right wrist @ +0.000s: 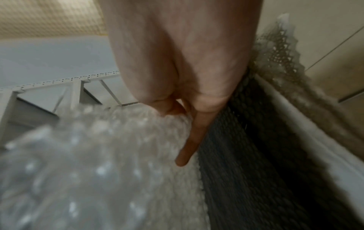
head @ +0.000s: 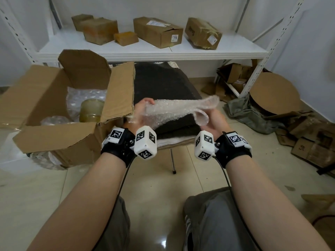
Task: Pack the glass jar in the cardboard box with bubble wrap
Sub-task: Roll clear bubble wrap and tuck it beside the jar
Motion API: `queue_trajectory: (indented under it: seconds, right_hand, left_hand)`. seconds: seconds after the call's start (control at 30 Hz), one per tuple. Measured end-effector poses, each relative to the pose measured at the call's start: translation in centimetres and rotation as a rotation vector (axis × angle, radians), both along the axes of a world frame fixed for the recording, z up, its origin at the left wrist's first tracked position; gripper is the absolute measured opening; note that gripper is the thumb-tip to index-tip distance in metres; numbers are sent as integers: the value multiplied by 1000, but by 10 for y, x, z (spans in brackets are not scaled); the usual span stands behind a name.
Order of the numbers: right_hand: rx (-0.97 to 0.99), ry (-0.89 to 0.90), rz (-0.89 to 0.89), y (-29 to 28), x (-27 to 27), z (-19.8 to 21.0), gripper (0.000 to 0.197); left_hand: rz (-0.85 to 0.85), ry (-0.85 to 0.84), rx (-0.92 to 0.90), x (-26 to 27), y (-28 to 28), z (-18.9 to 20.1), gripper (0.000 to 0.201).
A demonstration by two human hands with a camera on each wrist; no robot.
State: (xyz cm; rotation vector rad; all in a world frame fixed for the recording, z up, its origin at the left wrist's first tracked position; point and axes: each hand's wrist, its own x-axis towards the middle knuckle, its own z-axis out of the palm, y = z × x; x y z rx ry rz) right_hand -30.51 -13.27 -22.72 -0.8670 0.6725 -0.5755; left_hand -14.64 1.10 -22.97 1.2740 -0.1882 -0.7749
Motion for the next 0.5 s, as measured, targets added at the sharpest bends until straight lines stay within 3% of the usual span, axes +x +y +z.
queue_trajectory:
  seconds: [0.17,0.3,0.4,0.5]
  right_hand:
    - [126,-86,46,3,-2,6,33]
    - [86,-5,243,7,-8,7,39]
    - [97,47,186,7,-14,9,41]
    - [93,134,133,5,-14,12,32]
  left_hand:
    - [-5,83,-63,4,1,-4,31]
    - [-50,-42,-11,2,-2,-6,54]
    - [-25,-38,-23,2,-1,-8,72]
    - [-24,26,-54,-1,-2,-8,55]
